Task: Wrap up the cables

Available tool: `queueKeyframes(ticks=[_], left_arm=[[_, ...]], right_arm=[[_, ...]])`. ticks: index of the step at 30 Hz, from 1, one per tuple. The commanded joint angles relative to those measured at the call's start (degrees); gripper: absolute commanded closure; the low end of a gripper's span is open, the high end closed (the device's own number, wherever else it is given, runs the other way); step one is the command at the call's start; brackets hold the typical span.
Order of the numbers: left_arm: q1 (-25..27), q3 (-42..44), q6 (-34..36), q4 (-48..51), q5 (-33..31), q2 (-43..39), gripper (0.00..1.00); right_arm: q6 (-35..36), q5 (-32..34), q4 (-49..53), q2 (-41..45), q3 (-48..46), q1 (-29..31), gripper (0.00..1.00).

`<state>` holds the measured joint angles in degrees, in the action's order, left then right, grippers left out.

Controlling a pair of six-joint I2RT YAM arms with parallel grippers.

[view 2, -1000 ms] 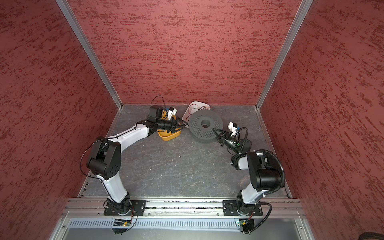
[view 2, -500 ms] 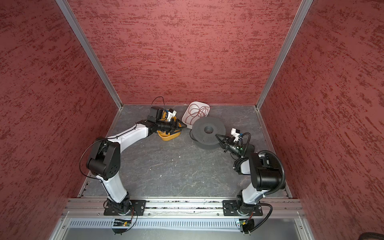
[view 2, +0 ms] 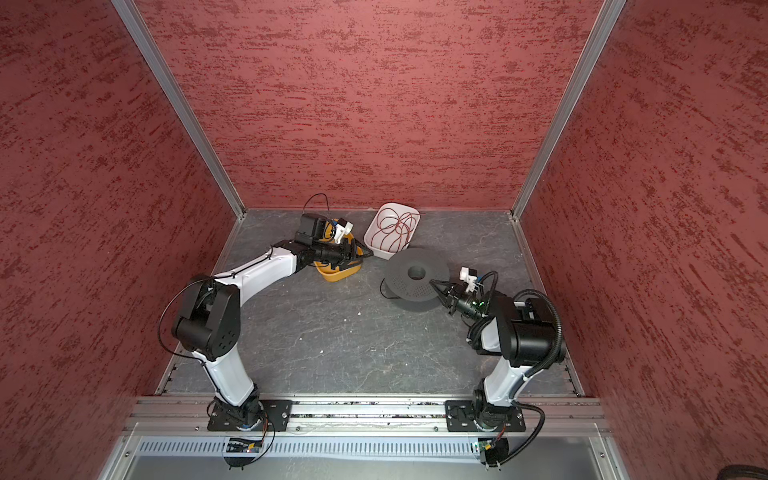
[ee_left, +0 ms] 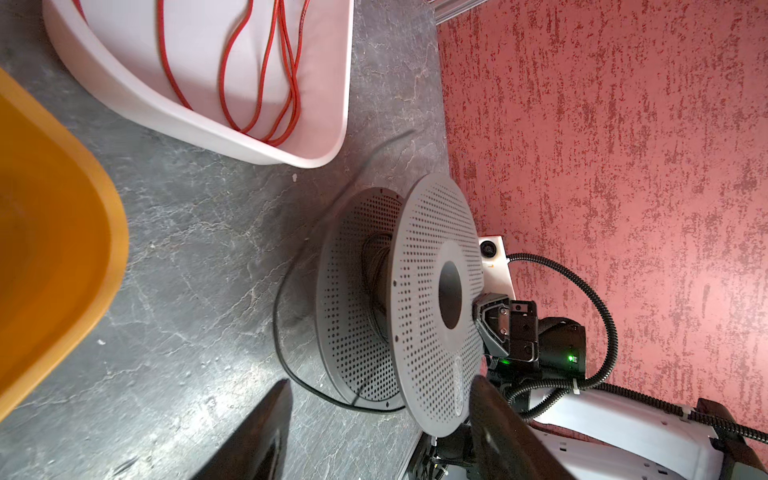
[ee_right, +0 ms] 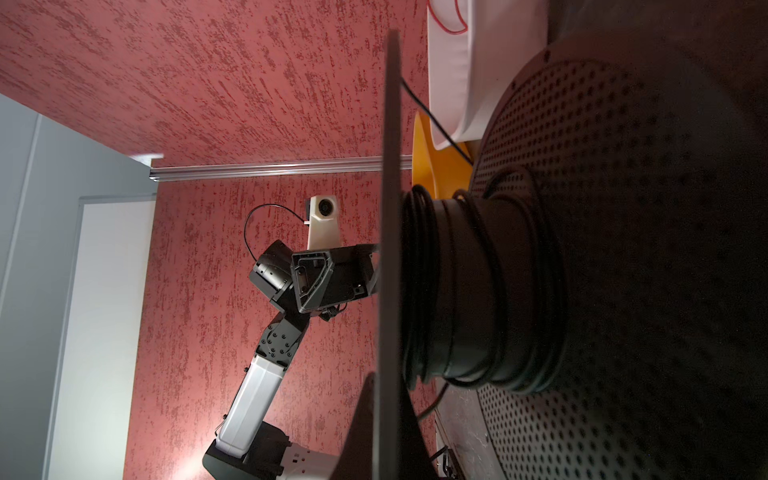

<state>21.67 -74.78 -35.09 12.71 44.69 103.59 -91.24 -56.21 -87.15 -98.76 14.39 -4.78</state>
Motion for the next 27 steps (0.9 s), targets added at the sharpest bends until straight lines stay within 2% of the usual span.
queueKeyframes(ticks=[1, 19, 20, 24, 27], left_arm=[[0.6, 0.0, 1.0, 0.1, -0.3, 0.2, 0.32], [1.0, -0.8, 1.9, 1.0, -0.6, 2.0, 0.35], [1.0, -0.9, 1.9, 1.1, -0.7, 2.1, 0.35], [1.0, -1.2, 2.2, 1.7, -0.8, 2.4, 0.35], [1.1, -1.6, 2.6, 2.4, -1.1, 2.4, 0.35]], right_arm=[[2.1, -1.3, -6.3, -1.1, 0.2, -0.5, 1.00], [10.6, -1.6, -6.1, -10.1, -2.3, -2.2, 1.00], [11.0, -1.5, -6.0, -10.3, -2.7, -2.5, 0.97], [12.4, -1.0, -5.7, -10.8, -3.8, -3.3, 0.72], [14.8, -0.3, -2.5, -9.9, -4.4, -3.8, 0.59]])
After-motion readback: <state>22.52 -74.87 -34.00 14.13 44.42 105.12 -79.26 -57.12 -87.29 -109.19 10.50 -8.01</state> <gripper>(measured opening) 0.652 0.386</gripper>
